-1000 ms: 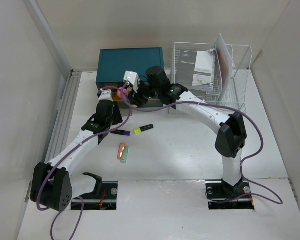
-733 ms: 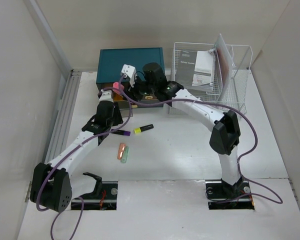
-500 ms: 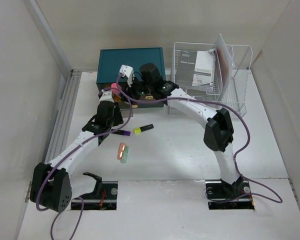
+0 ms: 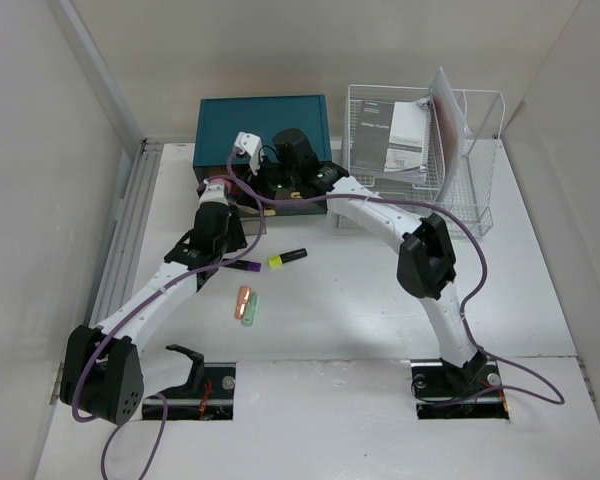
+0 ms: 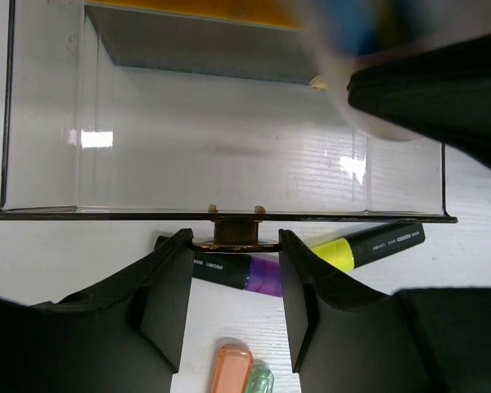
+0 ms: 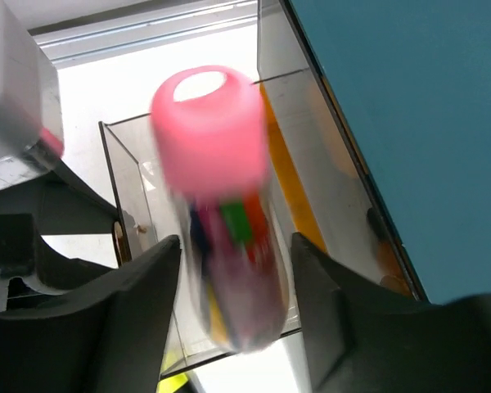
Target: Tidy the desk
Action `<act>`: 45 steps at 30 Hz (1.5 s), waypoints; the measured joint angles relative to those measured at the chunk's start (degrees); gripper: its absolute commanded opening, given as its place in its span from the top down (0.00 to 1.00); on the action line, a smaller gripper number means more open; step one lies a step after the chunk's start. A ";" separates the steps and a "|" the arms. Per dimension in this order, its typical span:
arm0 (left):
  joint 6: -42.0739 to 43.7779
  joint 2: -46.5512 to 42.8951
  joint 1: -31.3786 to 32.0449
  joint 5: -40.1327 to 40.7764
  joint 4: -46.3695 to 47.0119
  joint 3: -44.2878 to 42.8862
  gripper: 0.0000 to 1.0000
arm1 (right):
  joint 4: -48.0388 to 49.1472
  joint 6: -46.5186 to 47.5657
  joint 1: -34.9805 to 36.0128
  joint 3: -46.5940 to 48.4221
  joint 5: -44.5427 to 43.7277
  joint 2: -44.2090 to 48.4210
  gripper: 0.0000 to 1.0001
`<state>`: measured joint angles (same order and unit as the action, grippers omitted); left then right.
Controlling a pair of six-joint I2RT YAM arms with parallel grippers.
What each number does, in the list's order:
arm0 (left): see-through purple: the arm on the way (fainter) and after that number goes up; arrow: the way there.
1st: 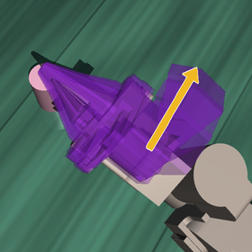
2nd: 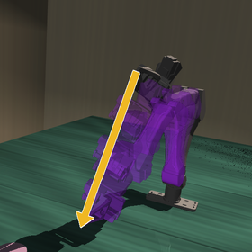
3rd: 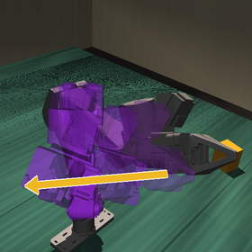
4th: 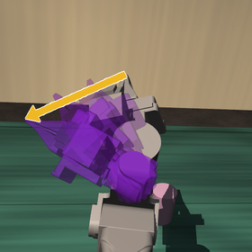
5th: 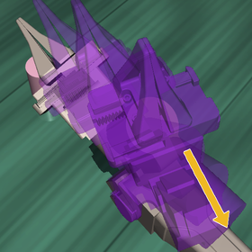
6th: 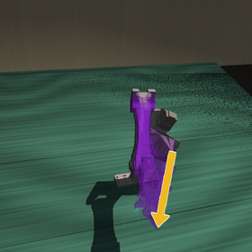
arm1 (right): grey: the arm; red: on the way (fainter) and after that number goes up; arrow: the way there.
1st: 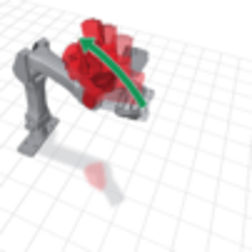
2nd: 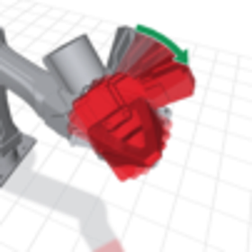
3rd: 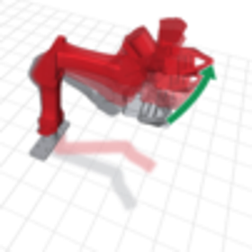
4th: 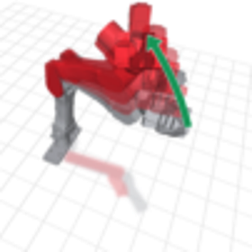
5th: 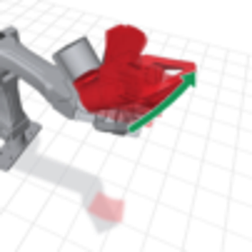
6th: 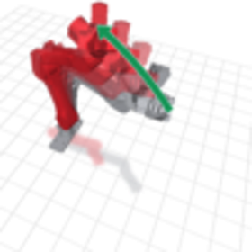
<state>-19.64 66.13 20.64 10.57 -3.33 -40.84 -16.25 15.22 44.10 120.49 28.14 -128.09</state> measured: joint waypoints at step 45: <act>0.96 20.02 -4.24 -0.90 5.75 -15.02 1.00 | 6.49 1.14 -5.49 -39.12 -12.92 37.99 0.65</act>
<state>-18.68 86.15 16.40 9.67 2.42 -55.86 -9.76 16.36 38.61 81.36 15.22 -90.11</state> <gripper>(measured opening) 0.389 0.347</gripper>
